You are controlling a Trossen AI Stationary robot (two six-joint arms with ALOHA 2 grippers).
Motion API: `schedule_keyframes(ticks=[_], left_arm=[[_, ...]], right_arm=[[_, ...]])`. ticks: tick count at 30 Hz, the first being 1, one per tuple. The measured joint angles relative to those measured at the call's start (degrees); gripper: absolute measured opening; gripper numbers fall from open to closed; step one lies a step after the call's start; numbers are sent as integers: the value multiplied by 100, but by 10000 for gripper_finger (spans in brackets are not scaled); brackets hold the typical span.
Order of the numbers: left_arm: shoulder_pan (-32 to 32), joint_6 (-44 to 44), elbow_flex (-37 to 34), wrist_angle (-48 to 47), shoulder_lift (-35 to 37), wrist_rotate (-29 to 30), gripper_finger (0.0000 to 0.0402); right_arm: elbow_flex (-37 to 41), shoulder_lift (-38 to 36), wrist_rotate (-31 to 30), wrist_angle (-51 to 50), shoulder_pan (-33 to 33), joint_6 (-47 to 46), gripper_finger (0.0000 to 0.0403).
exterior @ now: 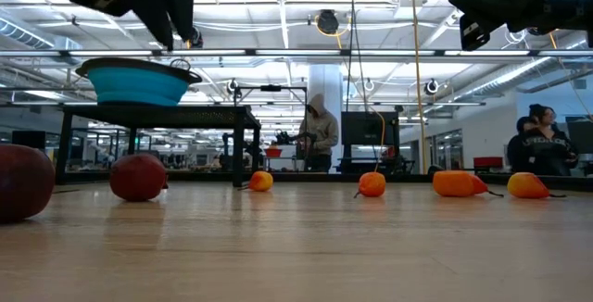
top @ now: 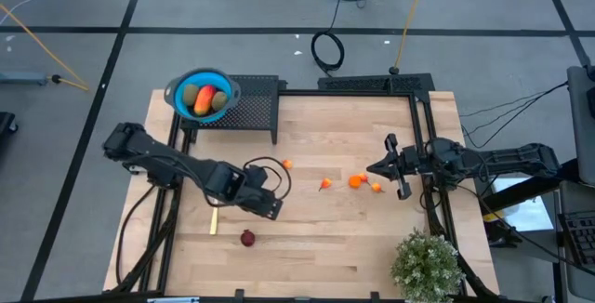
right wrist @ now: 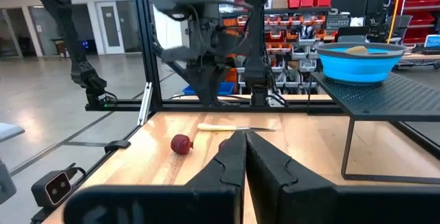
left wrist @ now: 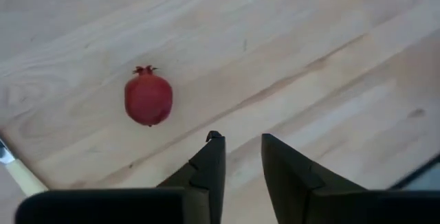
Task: Pick & Place Fruit
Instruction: Put the pomegranate into the blue strainer bowl on the shelf
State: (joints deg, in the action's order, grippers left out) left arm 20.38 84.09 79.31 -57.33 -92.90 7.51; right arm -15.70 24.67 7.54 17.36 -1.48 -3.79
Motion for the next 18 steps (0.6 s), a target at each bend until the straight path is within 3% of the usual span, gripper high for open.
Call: schedule_keyframes(ticks=[5, 18], left_arm=[[2, -87, -2, -28, -328, -4, 149], [-1, -504, -3, -726, -1022, 22, 337]], right_arm=[[0, -1, 1, 9, 0, 0, 4], [0, -1, 1, -8, 1, 0, 4]])
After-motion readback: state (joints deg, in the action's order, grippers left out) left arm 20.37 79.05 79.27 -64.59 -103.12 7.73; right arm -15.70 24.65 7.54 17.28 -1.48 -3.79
